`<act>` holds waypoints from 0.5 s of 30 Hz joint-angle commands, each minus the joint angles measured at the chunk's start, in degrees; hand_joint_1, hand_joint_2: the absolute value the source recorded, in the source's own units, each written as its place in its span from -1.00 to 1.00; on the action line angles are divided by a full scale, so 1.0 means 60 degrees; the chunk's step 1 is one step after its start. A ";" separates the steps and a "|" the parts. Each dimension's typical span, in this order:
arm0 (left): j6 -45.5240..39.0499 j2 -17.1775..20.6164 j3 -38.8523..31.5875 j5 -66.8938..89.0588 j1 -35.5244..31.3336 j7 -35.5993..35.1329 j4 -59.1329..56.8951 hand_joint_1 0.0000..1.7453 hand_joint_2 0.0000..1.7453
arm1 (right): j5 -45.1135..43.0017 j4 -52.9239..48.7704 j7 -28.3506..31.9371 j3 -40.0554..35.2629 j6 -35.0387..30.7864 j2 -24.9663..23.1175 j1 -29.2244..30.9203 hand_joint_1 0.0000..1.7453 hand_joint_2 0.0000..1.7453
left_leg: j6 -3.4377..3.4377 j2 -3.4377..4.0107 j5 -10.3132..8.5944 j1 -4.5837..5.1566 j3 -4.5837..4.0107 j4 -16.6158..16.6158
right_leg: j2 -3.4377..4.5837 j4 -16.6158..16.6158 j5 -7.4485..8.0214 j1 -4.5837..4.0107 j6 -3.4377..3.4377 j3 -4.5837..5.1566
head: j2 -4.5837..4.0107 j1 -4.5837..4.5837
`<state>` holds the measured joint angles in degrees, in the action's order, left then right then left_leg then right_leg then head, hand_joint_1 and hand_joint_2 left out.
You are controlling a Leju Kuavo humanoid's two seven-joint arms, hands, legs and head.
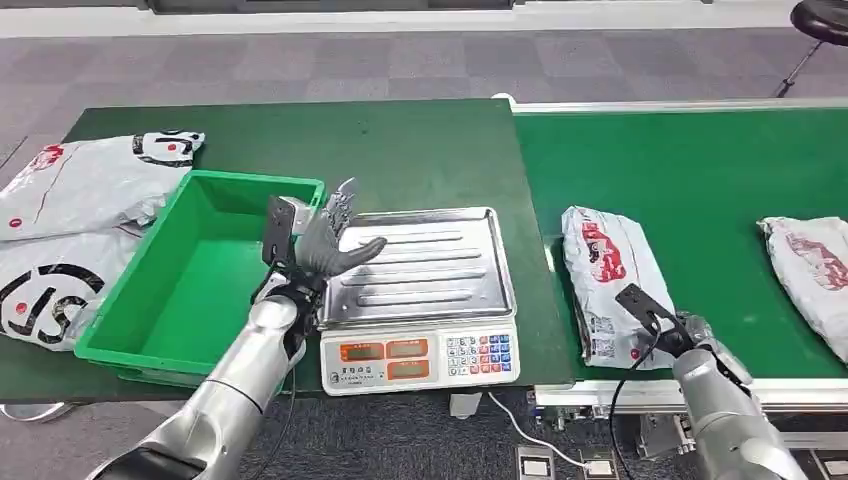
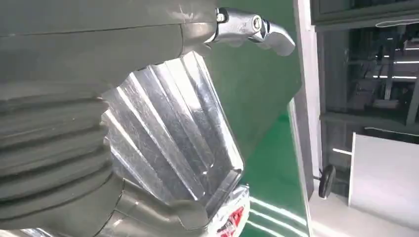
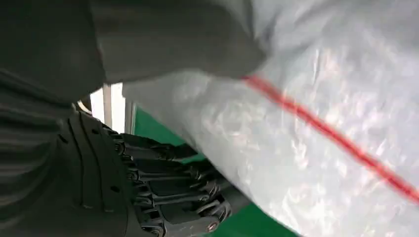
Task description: Moved the parcel from conveyor to table for the left to box.
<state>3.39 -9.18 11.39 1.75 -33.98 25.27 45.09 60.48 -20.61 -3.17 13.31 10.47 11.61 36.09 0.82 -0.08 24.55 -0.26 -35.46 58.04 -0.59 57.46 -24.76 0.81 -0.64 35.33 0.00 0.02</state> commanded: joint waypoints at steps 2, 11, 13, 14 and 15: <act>0.0090 0.0101 -0.0030 -0.0026 -0.0432 -0.0137 -0.0340 -1.00 1.00 | -0.0413 0.0471 0.0527 -0.0287 0.0246 -0.0128 0.0369 1.00 1.00 | 0.0003 0.0034 0.0007 -0.0005 0.0020 -0.0004 | 0.0029 -0.0006 0.0004 -0.0005 0.0006 -0.0011 | 0.0000 0.0003; 0.0177 0.0130 -0.0039 -0.0048 -0.0504 -0.0178 -0.0357 -1.00 1.00 | -0.0719 0.0336 0.0580 -0.0443 0.0130 0.0022 0.0509 1.00 1.00 | -0.0002 0.0031 0.0012 -0.0002 0.0032 -0.0008 | 0.0030 -0.0001 -0.0003 -0.0004 0.0006 -0.0020 | 0.0000 0.0003; 0.0158 0.0142 -0.0034 -0.0029 -0.0519 -0.0195 -0.0332 -1.00 1.00 | -0.0965 0.0257 0.0649 -0.0422 -0.0218 -0.0039 0.0603 1.00 1.00 | 0.0000 0.0029 0.0005 0.0002 0.0015 -0.0003 | 0.0026 0.0009 0.0000 0.0001 0.0004 -0.0001 | 0.0000 0.0003; 0.0127 0.0158 -0.0039 -0.0014 -0.0501 -0.0214 -0.0284 -1.00 1.00 | -0.1087 0.0109 0.0574 -0.0476 -0.0933 -0.0115 0.0628 1.00 1.00 | -0.0003 0.0044 0.0017 0.0000 0.0050 -0.0013 | 0.0046 -0.0005 -0.0004 -0.0001 0.0009 -0.0033 | 0.0000 0.0003; 0.0129 0.0168 -0.0040 -0.0013 -0.0502 -0.0220 -0.0277 -1.00 1.00 | -0.1094 0.0095 0.0566 -0.0494 -0.0941 -0.0130 0.0658 1.00 1.00 | 0.0000 0.0037 0.0007 0.0003 0.0017 -0.0002 | 0.0036 0.0010 0.0000 0.0003 0.0005 -0.0002 | 0.0000 0.0003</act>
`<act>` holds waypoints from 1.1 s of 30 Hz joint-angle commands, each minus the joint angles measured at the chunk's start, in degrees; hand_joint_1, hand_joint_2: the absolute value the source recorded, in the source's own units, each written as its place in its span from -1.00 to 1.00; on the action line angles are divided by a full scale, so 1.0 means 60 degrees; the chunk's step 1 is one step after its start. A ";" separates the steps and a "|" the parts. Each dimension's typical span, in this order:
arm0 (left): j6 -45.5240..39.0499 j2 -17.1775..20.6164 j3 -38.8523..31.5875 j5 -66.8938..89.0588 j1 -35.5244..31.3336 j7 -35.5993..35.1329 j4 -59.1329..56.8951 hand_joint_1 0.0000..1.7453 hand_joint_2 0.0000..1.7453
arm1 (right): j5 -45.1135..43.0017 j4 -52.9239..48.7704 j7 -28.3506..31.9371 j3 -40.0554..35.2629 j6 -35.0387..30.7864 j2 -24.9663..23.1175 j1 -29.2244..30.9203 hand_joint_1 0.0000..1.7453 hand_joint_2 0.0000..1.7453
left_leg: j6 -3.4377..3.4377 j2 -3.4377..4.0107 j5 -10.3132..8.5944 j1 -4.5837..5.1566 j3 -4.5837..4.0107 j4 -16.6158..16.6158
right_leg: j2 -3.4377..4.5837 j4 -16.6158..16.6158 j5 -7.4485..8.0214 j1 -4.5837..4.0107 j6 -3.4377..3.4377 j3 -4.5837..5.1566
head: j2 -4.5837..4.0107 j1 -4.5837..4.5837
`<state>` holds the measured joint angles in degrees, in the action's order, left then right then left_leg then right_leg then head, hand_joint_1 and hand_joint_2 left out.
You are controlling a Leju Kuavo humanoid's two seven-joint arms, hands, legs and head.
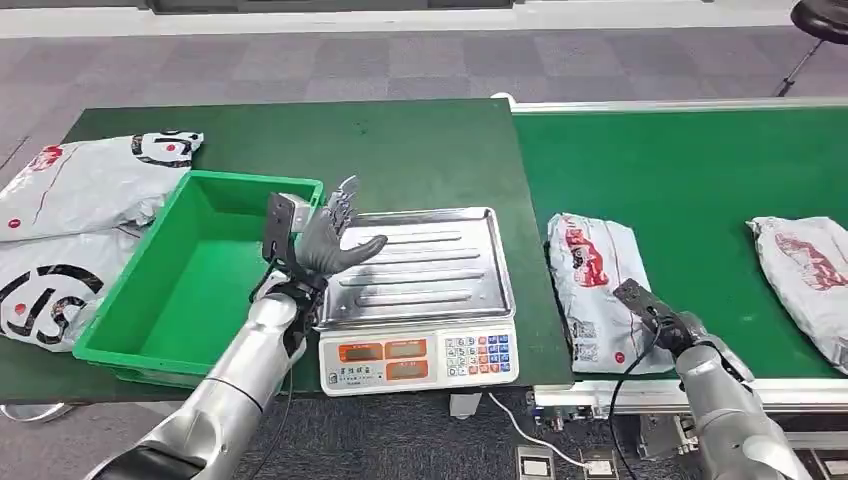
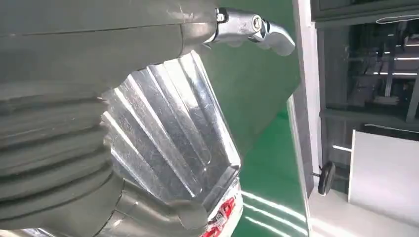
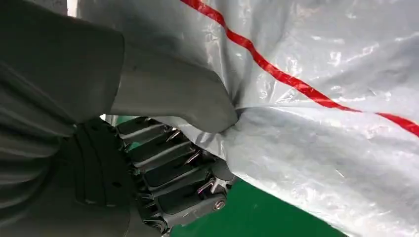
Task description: Moved the parcel from conveyor to table for the left to box.
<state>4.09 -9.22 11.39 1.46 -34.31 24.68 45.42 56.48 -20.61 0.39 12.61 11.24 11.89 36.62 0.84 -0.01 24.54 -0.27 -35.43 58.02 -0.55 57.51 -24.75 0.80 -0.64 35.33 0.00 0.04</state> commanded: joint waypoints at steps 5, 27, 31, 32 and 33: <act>-0.0032 0.0139 -0.0027 0.0062 -0.0390 -0.0199 -0.0214 -1.00 1.00 | -0.0515 -0.0564 -0.0105 -0.0626 -0.3133 -0.0348 0.0525 1.00 1.00 | -0.0001 0.0024 0.0007 0.0002 0.0004 0.0000 | 0.0028 -0.0001 0.0003 0.0002 0.0006 0.0000 | 0.0000 0.0000; -0.0330 0.0110 -0.0047 0.0056 -0.0445 -0.0090 -0.0529 -1.00 1.00 | -0.2317 -0.4287 0.0815 -0.2993 -0.4470 -0.0551 0.1053 1.00 1.00 | -0.0002 0.0019 0.0002 0.0005 0.0002 -0.0004 | 0.0021 0.0001 0.0003 0.0004 0.0004 0.0006 | 0.0000 -0.0004; -0.0355 0.0033 0.0008 0.0079 -0.0567 -0.0045 -0.0782 -1.00 1.00 | -0.2340 -0.4619 0.0478 -0.3904 -0.4747 -0.1103 0.1112 1.00 1.00 | 0.0000 0.0053 0.0012 0.0003 0.0013 -0.0005 | 0.0059 0.0003 0.0006 0.0002 0.0008 0.0001 | 0.0000 0.0000; -0.0370 -0.0004 0.0029 0.0082 -0.0540 -0.0052 -0.0748 -1.00 1.00 | -0.2411 -0.4646 0.0361 -0.4066 -0.4698 -0.1232 0.1183 1.00 1.00 | 0.0001 0.0069 0.0016 0.0005 0.0030 -0.0012 | 0.0079 -0.0002 0.0006 0.0003 0.0012 -0.0008 | 0.0000 0.0000; -0.0377 -0.0020 0.0040 0.0082 -0.0518 -0.0052 -0.0726 -1.00 1.00 | -0.2441 -0.4661 0.0331 -0.4200 -0.4605 -0.1263 0.1210 1.00 1.00 | 0.0003 0.0074 0.0014 0.0002 0.0023 -0.0008 | 0.0079 0.0001 0.0007 0.0001 0.0012 0.0003 | 0.0000 -0.0004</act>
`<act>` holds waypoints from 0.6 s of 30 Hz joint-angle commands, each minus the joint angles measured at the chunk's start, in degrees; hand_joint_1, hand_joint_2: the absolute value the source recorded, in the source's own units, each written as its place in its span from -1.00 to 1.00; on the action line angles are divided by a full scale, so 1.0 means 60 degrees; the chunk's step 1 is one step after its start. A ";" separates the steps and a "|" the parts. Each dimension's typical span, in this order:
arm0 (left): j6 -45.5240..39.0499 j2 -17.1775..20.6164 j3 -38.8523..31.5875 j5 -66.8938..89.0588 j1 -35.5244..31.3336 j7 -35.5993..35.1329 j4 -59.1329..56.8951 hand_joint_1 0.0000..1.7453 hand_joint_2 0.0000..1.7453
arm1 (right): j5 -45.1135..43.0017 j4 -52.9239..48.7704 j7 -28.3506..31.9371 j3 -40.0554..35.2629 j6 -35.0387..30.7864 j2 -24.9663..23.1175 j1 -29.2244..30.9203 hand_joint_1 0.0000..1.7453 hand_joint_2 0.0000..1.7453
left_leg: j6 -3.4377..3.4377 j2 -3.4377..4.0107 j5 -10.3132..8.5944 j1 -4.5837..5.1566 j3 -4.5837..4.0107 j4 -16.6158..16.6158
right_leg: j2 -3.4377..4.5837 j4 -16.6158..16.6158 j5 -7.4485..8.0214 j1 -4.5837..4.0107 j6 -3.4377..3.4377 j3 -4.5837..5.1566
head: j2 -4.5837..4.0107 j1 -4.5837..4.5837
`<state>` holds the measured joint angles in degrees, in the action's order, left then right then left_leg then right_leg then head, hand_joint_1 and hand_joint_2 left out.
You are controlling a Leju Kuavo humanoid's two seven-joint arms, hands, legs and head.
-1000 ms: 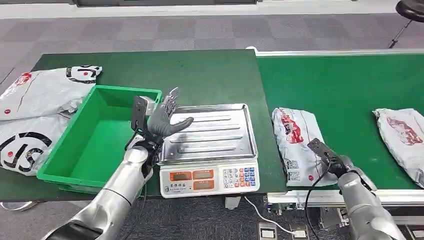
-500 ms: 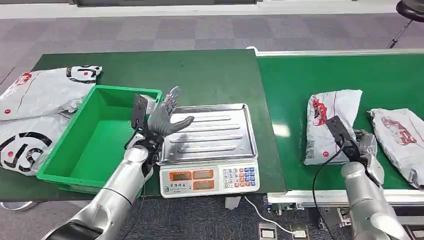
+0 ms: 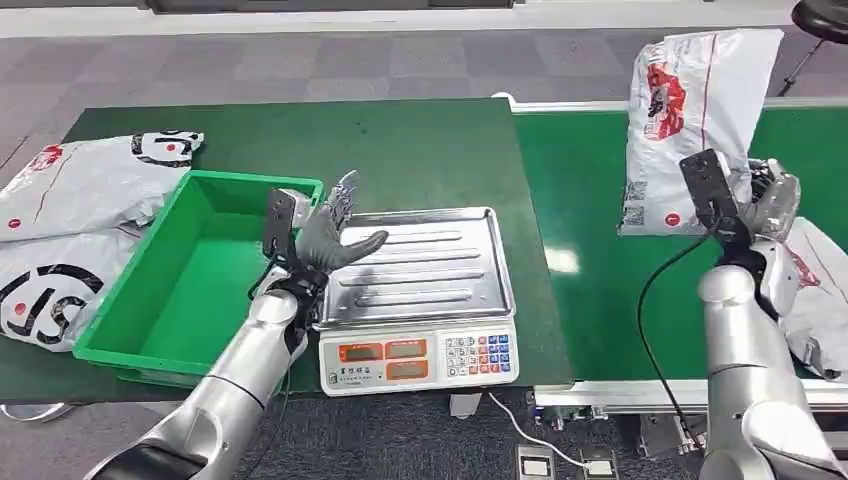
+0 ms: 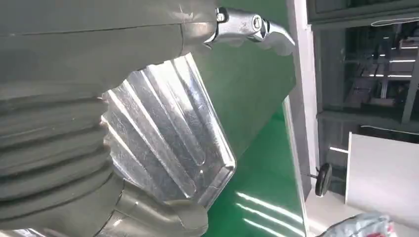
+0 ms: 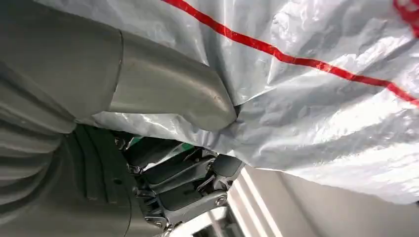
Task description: Moved the parcel from conveyor to table for the left to box.
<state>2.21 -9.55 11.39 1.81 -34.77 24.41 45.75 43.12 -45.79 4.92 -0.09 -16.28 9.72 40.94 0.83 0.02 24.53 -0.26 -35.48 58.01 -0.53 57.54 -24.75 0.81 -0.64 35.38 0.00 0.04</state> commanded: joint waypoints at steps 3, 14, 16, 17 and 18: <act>-0.0071 0.0028 0.0053 0.0025 -0.0428 -0.0008 -0.0768 -1.00 1.00 | -0.0253 -0.0470 -0.0493 -0.2139 0.0002 -0.0938 0.0504 1.00 1.00 | 0.0003 0.0036 0.0007 0.0001 0.0022 -0.0005 | 0.0047 -0.0002 -0.0001 0.0000 0.0009 -0.0001 | 0.0000 -0.0004; -0.0279 -0.0129 -0.0122 -0.0075 -0.0457 0.0014 -0.1070 -1.00 1.00 | -0.0154 -0.0606 -0.0187 -0.4364 0.0419 -0.1737 -0.0029 1.00 1.00 | 0.0008 0.0038 0.0008 -0.0005 0.0023 -0.0008 | 0.0050 -0.0007 0.0001 -0.0004 0.0010 -0.0010 | 0.0000 0.0000; -0.0301 -0.0125 -0.0167 -0.0075 -0.0433 0.0014 -0.1061 -1.00 1.00 | -0.0361 -0.0925 -0.0213 -0.5051 0.0492 -0.1802 -0.0248 1.00 1.00 | 0.0012 0.0063 0.0014 -0.0011 0.0054 -0.0023 | 0.0079 -0.0021 0.0002 -0.0010 0.0020 -0.0029 | 0.0000 -0.0004; -0.0311 -0.0121 -0.0192 -0.0075 -0.0431 0.0016 -0.1046 -1.00 1.00 | -0.0509 -0.1160 -0.0174 -0.5409 0.0577 -0.1804 -0.0404 1.00 1.00 | 0.0014 0.0060 0.0012 -0.0011 0.0051 -0.0024 | 0.0076 -0.0021 0.0001 -0.0011 0.0020 -0.0023 | 0.0000 -0.0004; -0.0325 -0.0117 -0.0208 -0.0075 -0.0415 0.0016 -0.1014 -1.00 1.00 | -0.0776 -0.1425 -0.0130 -0.5673 0.0731 -0.1796 -0.0549 1.00 1.00 | 0.0012 0.0038 0.0009 -0.0012 0.0042 -0.0019 | 0.0054 -0.0016 -0.0003 -0.0012 0.0017 -0.0020 | 0.0000 -0.0004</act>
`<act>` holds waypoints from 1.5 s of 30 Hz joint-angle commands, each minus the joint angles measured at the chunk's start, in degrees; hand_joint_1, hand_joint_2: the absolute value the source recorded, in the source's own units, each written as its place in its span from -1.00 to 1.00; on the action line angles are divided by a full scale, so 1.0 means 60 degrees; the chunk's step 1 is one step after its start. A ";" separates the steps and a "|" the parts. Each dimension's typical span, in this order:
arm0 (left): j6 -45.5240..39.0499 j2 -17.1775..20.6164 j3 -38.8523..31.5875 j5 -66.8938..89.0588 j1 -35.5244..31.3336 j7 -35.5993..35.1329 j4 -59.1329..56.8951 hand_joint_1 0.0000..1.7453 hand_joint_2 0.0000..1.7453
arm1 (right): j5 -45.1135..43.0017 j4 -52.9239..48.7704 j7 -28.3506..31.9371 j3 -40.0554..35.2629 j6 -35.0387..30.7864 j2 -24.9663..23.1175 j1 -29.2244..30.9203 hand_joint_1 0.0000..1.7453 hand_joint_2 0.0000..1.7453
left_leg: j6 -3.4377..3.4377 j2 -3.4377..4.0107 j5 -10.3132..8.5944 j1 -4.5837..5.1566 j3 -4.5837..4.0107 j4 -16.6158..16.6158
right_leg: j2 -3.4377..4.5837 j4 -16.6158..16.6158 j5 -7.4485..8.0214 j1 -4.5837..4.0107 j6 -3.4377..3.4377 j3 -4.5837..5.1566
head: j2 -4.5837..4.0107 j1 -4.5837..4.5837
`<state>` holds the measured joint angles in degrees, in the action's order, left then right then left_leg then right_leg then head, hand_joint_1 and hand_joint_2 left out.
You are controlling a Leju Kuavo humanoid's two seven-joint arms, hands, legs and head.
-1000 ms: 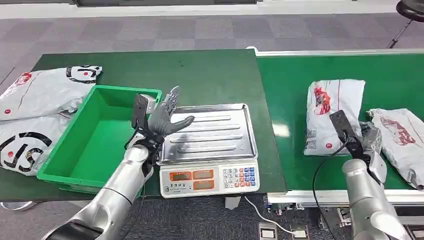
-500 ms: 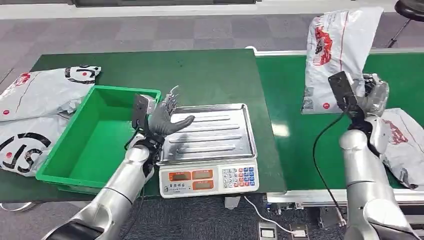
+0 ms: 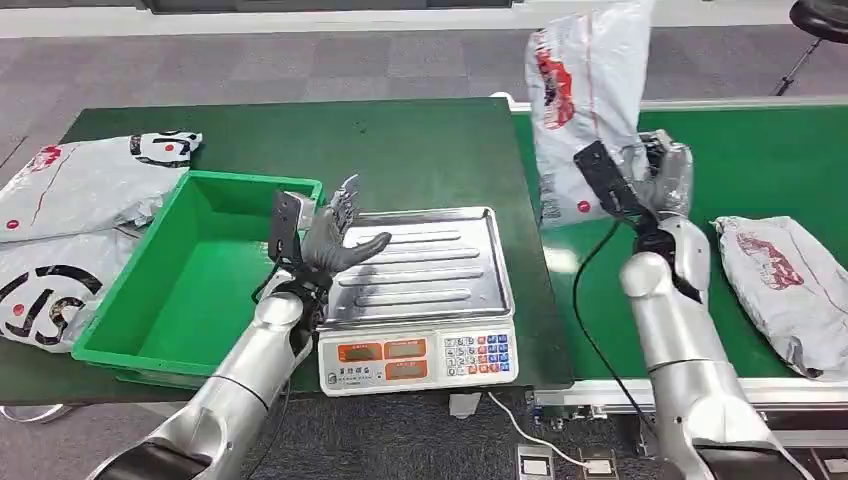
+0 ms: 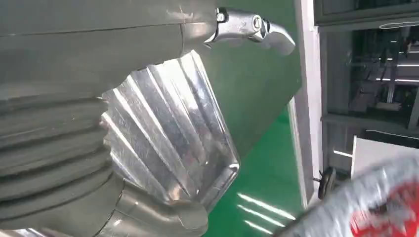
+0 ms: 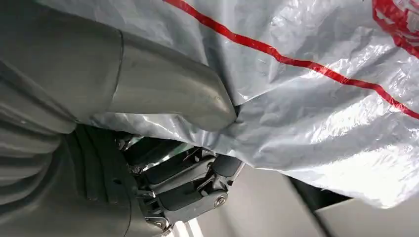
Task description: Moved the parcel from conveyor to table for the left to box.
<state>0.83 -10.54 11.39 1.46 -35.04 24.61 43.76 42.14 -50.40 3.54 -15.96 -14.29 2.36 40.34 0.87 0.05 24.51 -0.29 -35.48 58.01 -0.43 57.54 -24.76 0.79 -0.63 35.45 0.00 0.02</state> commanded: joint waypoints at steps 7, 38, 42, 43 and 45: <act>-0.0175 -0.0074 -0.0325 0.0133 -0.0358 -0.0097 -0.0437 -1.00 1.00 | -0.0652 -0.1860 0.0128 -0.4945 0.0809 -0.0584 -0.1586 1.00 1.00 | 0.0008 0.0014 0.0015 -0.0023 0.0034 -0.0020 | 0.0013 -0.0014 -0.0018 -0.0026 0.0020 -0.0029 | 0.0000 0.0000; -0.0628 -0.0233 0.1017 0.1693 -0.0485 -0.0455 0.0221 -1.00 1.00 | -0.2750 -0.2151 -0.0251 -0.0650 0.0417 0.0846 -0.3023 -1.00 1.00 | 0.0007 -0.0044 0.0007 -0.0006 0.0003 -0.0002 | -0.0045 -0.0011 -0.0019 -0.0004 0.0014 -0.0016 | 0.0000 0.0004; -0.0675 -0.0298 0.1187 0.1813 -0.0538 -0.0511 0.0183 -1.00 1.00 | -0.2944 -0.1763 -0.0026 -0.0443 0.0469 0.0858 -0.2943 -1.00 1.00 | 0.0005 -0.0040 0.0012 -0.0005 0.0022 -0.0006 | -0.0039 -0.0017 -0.0022 -0.0003 0.0015 -0.0035 | 0.0000 0.0000; -0.0675 -0.0298 0.1187 0.1813 -0.0538 -0.0511 0.0183 -1.00 1.00 | -0.2944 -0.1763 -0.0026 -0.0443 0.0469 0.0858 -0.2943 -1.00 1.00 | 0.0007 -0.0027 0.0009 -0.0003 0.0008 -0.0004 | -0.0028 -0.0013 -0.0015 -0.0001 0.0014 -0.0017 | 0.0000 0.0004; -0.0648 -0.0298 0.1364 0.1939 -0.0561 -0.0502 0.0162 -1.00 1.00 | -0.2988 -0.1551 -0.0055 -0.0243 0.0416 0.0803 -0.2889 -1.00 1.00 | 0.0007 -0.0016 0.0016 -0.0005 0.0025 -0.0007 | -0.0015 -0.0016 -0.0017 -0.0004 0.0018 -0.0029 | 0.0000 0.0000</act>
<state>-3.06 -12.48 14.21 12.02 -35.41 22.10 46.84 24.85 -66.36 2.97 -23.19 -12.00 6.73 21.52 0.90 0.02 24.58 -0.30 -35.49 58.01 -0.50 57.51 -24.82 0.79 -0.55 35.46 0.00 0.02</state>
